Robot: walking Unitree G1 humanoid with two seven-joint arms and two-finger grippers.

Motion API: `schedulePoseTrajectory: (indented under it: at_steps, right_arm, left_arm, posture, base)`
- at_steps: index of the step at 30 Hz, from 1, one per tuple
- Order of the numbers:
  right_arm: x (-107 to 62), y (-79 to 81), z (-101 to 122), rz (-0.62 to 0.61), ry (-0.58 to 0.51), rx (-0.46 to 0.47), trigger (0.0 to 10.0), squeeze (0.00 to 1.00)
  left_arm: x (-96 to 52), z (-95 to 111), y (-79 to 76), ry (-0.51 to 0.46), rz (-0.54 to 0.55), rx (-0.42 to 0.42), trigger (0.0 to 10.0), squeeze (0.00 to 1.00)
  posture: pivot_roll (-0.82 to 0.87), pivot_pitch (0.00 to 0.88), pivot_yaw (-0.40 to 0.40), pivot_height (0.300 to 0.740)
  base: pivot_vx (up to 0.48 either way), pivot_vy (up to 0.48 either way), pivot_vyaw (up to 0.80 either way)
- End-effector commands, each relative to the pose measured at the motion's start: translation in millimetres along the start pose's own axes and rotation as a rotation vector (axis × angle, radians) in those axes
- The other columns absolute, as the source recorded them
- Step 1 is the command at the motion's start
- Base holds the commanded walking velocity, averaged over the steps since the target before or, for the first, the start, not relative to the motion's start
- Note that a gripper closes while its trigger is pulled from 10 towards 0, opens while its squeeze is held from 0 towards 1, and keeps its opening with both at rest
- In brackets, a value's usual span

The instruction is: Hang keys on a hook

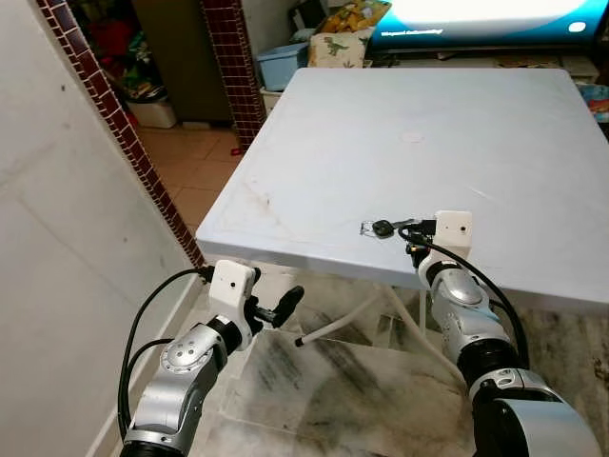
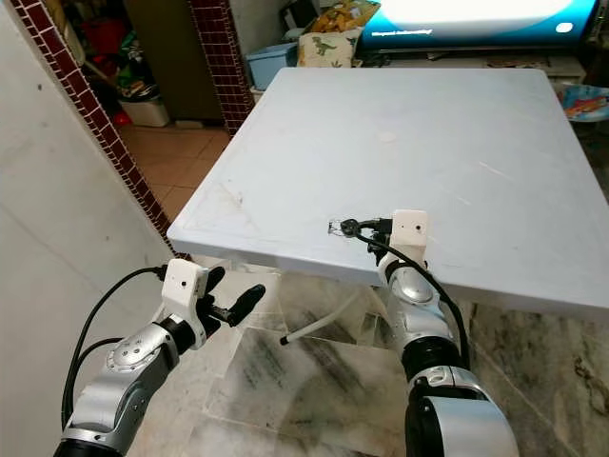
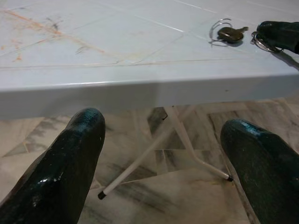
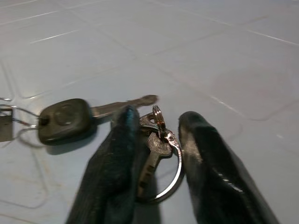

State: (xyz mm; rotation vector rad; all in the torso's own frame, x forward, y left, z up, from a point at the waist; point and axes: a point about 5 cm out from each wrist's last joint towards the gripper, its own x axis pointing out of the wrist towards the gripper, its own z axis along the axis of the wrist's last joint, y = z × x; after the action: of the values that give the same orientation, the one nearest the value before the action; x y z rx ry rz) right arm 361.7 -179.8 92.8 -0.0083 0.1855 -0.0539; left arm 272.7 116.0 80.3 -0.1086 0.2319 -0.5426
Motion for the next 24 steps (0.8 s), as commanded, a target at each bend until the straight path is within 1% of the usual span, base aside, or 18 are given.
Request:
schedulePoseTrajectory:
  at_steps: [1, 4, 6, 9, 13, 15, 19, 23, 24]
  right_arm:
    - [-0.7, 7.9, -6, 0.019, 0.032, -0.005, 0.0, 0.00]
    - [-0.7, 7.7, -6, 0.015, 0.028, -0.012, 0.0, 0.00]
    - [-0.6, 6.7, -5, 0.006, 0.026, -0.037, 0.0, 0.00]
    - [-0.7, 5.0, -6, -0.013, 0.031, -0.049, 0.0, 0.00]
    - [-1.0, 1.4, -4, -0.041, 0.015, -0.078, 0.0, 0.00]
    - [-1.2, -1.5, 0, -0.061, -0.012, -0.085, 0.0, 0.00]
    - [-0.8, -5.9, 5, -0.086, -0.030, -0.089, 0.0, 0.00]
    - [-0.7, -7.0, 7, -0.098, -0.039, -0.088, 0.0, 0.00]
    - [-0.8, -7.6, 11, -0.109, -0.062, -0.089, 0.0, 0.00]
  left_arm:
    - [-1.0, 4, 2.3, -0.002, 0.000, 0.023, 10.0, 0.00]
    - [-1.3, 4, -0.7, -0.005, -0.032, 0.010, 10.0, 0.00]
    - [-1.4, 6, -3.5, 0.002, -0.078, 0.000, 10.0, 0.00]
    - [-0.9, 6, -3.1, 0.012, -0.088, 0.008, 10.0, 0.00]
    - [-0.5, 5, -2.7, 0.014, -0.086, 0.008, 10.0, 0.00]
    - [-0.4, 5, -3.5, 0.014, -0.088, 0.007, 10.0, 0.00]
    - [1.4, 6, -5.4, 0.006, -0.087, 0.004, 10.0, 0.00]
    - [3.2, 8, -5.8, -0.003, -0.082, 0.005, 10.0, 0.00]
    - [4.1, 11, -4.2, -0.018, -0.067, 0.008, 10.0, 0.00]
  posture:
    - [0.02, 0.021, 0.142, 0.740]
    - [0.02, 0.019, 0.143, 0.740]
    - [0.02, 0.019, 0.143, 0.740]
    - [0.02, 0.016, 0.143, 0.740]
    - [0.02, 0.014, 0.144, 0.740]
    - [0.02, 0.014, 0.144, 0.740]
    - [0.01, 0.008, 0.141, 0.740]
    - [0.01, 0.004, 0.139, 0.740]
    - [0.01, 0.002, 0.139, 0.740]
  base:
    - [0.000, 0.000, 0.00]
    - [0.000, 0.000, 0.00]
    - [0.000, 0.000, 0.00]
    - [0.000, 0.000, 0.00]
    - [0.000, 0.000, 0.00]
    - [0.000, 0.000, 0.00]
    - [0.000, 0.000, 0.00]
    - [0.000, 0.000, 0.00]
    - [0.000, 0.000, 0.00]
